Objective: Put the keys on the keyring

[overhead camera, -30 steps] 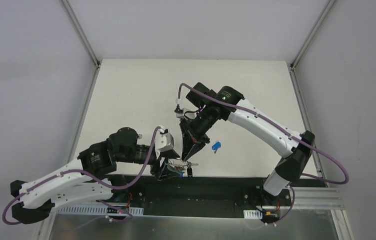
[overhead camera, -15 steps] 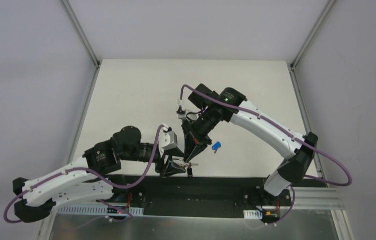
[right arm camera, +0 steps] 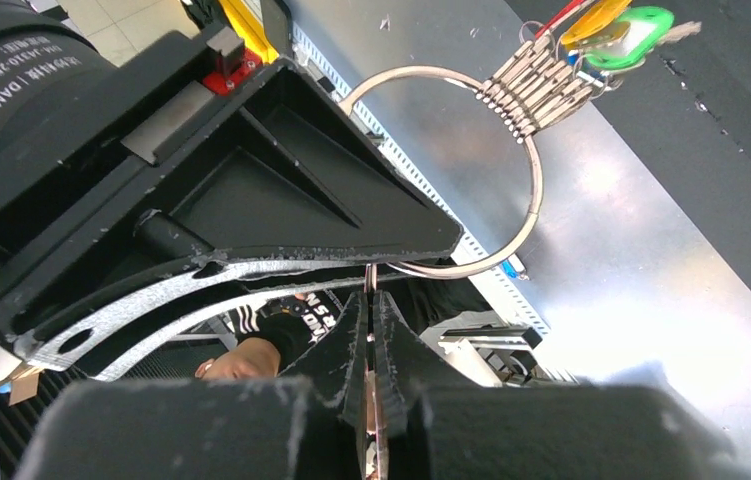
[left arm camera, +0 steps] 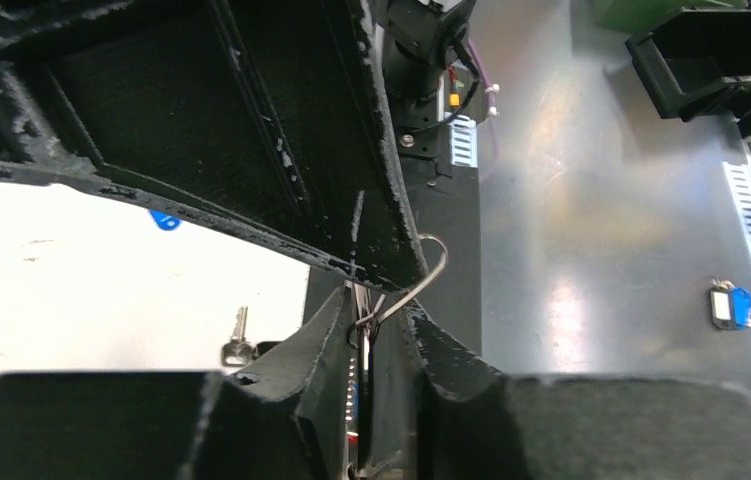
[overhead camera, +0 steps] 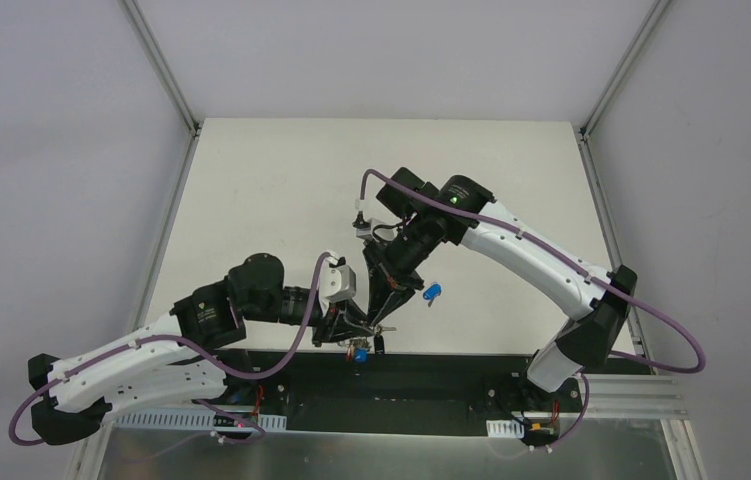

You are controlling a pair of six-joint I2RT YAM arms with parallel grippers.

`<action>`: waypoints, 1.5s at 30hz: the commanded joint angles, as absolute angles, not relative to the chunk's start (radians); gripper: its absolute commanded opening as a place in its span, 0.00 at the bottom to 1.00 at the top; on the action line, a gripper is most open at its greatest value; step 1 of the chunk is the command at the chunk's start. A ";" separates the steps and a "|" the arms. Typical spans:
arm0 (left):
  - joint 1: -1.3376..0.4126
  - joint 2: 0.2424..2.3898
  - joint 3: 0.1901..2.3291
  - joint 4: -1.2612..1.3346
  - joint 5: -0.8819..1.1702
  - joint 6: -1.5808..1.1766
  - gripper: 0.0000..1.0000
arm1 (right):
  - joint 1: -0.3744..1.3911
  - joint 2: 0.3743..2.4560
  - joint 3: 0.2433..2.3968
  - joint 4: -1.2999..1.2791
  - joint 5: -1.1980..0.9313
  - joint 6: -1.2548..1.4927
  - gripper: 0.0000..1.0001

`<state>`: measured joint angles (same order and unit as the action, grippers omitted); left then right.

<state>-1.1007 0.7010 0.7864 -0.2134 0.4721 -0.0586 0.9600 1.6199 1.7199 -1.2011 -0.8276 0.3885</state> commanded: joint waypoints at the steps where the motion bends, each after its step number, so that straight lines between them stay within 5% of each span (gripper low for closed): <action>1: -1.111 0.695 0.782 -0.133 0.524 -0.055 0.02 | 0.961 1.581 1.716 -1.195 -0.839 0.402 0.00; 6: -1.113 0.691 0.775 -0.127 0.534 -0.072 0.00 | 0.961 1.582 1.721 -1.193 -0.829 0.404 0.00; 14: -1.113 0.650 0.774 -0.127 0.446 -0.141 0.00 | 0.960 1.504 1.759 -1.143 -0.687 0.394 0.52; 23: -1.112 0.616 0.751 -0.174 0.230 -0.174 0.00 | 0.962 1.260 1.630 -0.955 -0.276 0.346 0.75; 28: -1.112 0.576 0.746 -0.195 0.075 -0.170 0.00 | 0.959 1.106 1.459 -0.766 0.032 0.348 0.99; 31: -1.112 0.554 0.737 -0.196 -0.019 -0.160 0.00 | 0.940 1.042 1.346 -0.675 0.145 0.375 0.99; 36: -1.112 0.538 0.723 -0.194 -0.143 -0.161 0.00 | 0.937 1.054 1.297 -0.625 -0.007 0.380 0.97; 45: -1.112 0.516 0.678 -0.146 -0.252 -0.161 0.00 | 0.938 1.129 1.314 -0.587 -0.192 0.515 0.68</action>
<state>-1.1065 0.5354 0.6865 -0.2230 -0.1768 -0.1539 0.9375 1.1061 1.2938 -0.6586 -0.1009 0.4408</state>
